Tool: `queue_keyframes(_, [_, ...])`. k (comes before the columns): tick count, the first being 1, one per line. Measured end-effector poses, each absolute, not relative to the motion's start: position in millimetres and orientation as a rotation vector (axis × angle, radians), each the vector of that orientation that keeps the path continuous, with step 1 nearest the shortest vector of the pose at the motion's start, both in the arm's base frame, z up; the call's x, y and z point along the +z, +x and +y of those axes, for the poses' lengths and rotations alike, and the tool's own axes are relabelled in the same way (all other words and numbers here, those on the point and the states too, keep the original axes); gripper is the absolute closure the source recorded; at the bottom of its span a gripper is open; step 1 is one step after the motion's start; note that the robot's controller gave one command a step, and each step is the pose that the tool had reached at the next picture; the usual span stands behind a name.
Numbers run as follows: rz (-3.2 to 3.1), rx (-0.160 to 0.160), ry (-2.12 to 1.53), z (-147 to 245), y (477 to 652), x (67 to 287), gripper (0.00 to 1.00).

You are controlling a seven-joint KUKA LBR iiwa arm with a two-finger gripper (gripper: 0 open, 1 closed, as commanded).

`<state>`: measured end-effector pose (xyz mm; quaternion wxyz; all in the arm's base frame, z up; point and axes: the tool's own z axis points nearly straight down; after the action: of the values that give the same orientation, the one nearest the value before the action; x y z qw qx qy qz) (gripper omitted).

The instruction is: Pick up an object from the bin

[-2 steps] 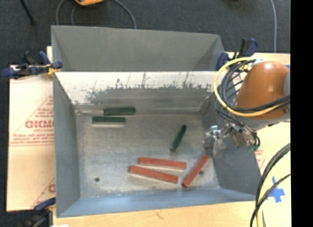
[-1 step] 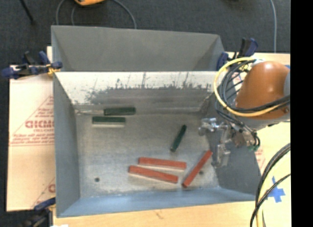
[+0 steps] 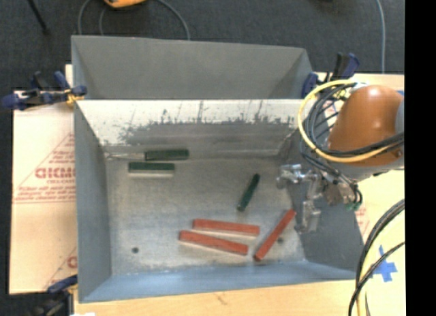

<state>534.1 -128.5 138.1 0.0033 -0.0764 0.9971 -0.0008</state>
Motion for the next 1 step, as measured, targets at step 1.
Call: queue_keyframes(1, [3.130, -0.002, -0.168, -148.7, 521.7, 88.2, 0.00])
